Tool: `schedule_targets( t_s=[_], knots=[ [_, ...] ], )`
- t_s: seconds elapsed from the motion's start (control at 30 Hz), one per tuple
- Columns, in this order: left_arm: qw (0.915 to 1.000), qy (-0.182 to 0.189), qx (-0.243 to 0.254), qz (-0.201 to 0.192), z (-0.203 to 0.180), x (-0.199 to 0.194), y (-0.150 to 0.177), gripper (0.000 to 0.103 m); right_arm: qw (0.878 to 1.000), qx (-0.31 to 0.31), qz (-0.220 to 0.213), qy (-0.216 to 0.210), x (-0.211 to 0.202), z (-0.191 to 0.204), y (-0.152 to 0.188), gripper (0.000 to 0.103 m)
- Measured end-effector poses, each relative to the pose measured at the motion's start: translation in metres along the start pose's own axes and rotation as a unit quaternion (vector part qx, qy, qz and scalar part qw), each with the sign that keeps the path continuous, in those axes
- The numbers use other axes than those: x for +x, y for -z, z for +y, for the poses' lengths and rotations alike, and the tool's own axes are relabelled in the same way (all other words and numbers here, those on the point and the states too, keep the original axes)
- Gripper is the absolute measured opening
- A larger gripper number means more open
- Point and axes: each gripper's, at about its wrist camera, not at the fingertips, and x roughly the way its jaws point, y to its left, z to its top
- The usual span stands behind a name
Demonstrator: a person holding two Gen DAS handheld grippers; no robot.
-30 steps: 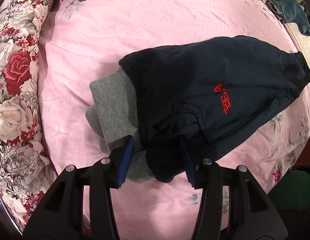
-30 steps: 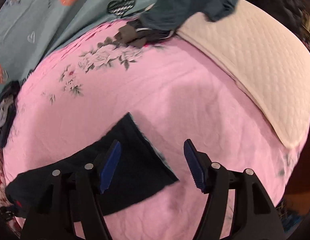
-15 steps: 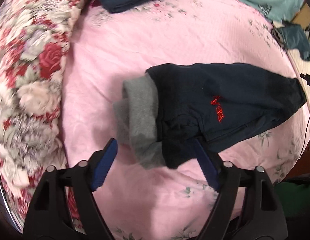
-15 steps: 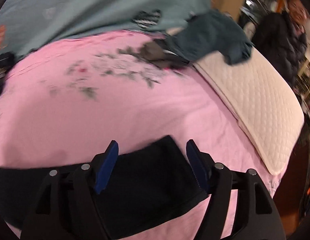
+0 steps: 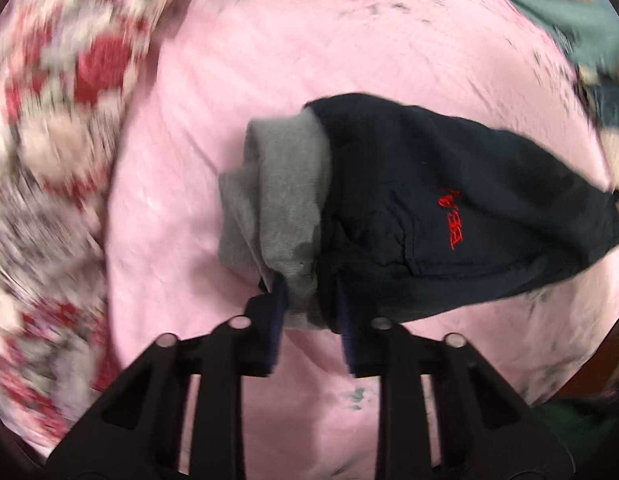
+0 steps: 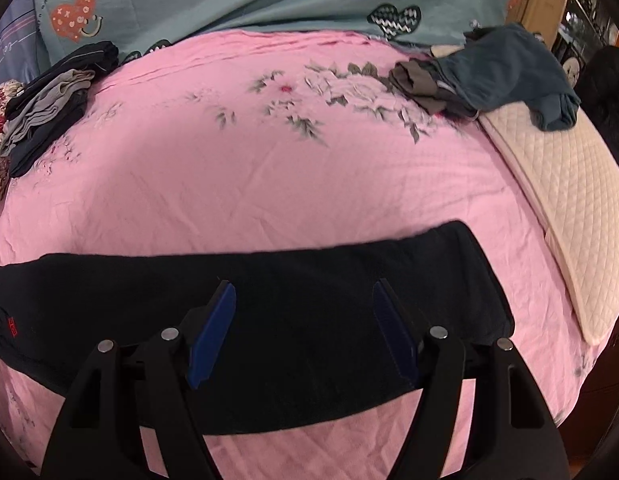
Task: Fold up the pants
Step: 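Grasp the folded pants edge with the left tool and straighten it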
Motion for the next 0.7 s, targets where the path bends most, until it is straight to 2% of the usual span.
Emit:
schedule_targets(
  t_s=[0.1, 0.13, 0.2, 0.23, 0.27, 0.37, 0.4, 0.43, 0.47, 0.53, 0.6, 0.63, 0.7],
  knots=[
    [0.9978, -0.036, 0.055, -0.004, -0.007, -0.018, -0.004, 0.02, 0.999, 0.023, 0.032, 0.002, 0.017, -0.014, 0.011, 0.071],
    [0.9969, -0.047, 0.063, -0.002, -0.003, -0.019, -0.005, 0.02, 0.998, 0.034, 0.058, 0.0, 0.029, -0.019, 0.017, 0.072],
    [0.9975, -0.044, 0.05, 0.023, 0.018, -0.005, -0.009, 0.024, 0.994, 0.046, 0.104, -0.008, 0.046, -0.026, 0.025, 0.072],
    [0.9975, -0.037, 0.044, 0.043, 0.021, 0.007, -0.007, 0.026, 0.993, 0.049, 0.11, -0.017, 0.048, -0.03, 0.026, 0.072],
    [0.9966, -0.041, 0.053, 0.048, 0.019, 0.014, -0.005, 0.029, 0.994, 0.057, 0.093, -0.021, 0.041, -0.038, 0.026, 0.072],
    [0.9978, -0.041, 0.048, 0.022, 0.019, -0.001, -0.006, 0.039, 0.995, 0.084, 0.046, -0.024, 0.017, -0.066, 0.02, 0.074],
    [0.9989, -0.026, 0.038, 0.009, 0.02, -0.014, -0.009, 0.043, 0.995, 0.091, 0.042, -0.018, 0.014, -0.076, 0.019, 0.08],
    [0.9993, -0.012, 0.035, 0.0, 0.02, -0.024, -0.011, 0.061, 0.994, 0.098, 0.043, 0.0, 0.012, -0.088, 0.02, 0.084],
    [0.9993, 0.003, 0.035, -0.014, 0.018, -0.036, -0.015, 0.073, 0.993, 0.108, 0.045, 0.015, 0.011, -0.1, 0.022, 0.086],
    [0.9974, 0.028, 0.036, -0.056, 0.013, -0.059, -0.019, 0.074, 0.991, 0.121, 0.045, 0.021, 0.01, -0.11, 0.024, 0.086],
    [0.9956, 0.054, 0.034, -0.069, 0.005, -0.067, -0.025, 0.075, 0.986, 0.161, 0.037, 0.019, 0.006, -0.127, 0.028, 0.086],
    [0.9947, 0.066, 0.029, -0.074, 0.001, -0.067, -0.027, 0.075, 0.983, 0.182, 0.025, -0.004, 0.001, -0.129, 0.027, 0.086],
    [0.9931, 0.09, 0.018, -0.073, -0.014, -0.055, -0.038, 0.075, 0.983, 0.175, 0.024, -0.058, 0.002, -0.114, 0.017, 0.084]
  ],
)
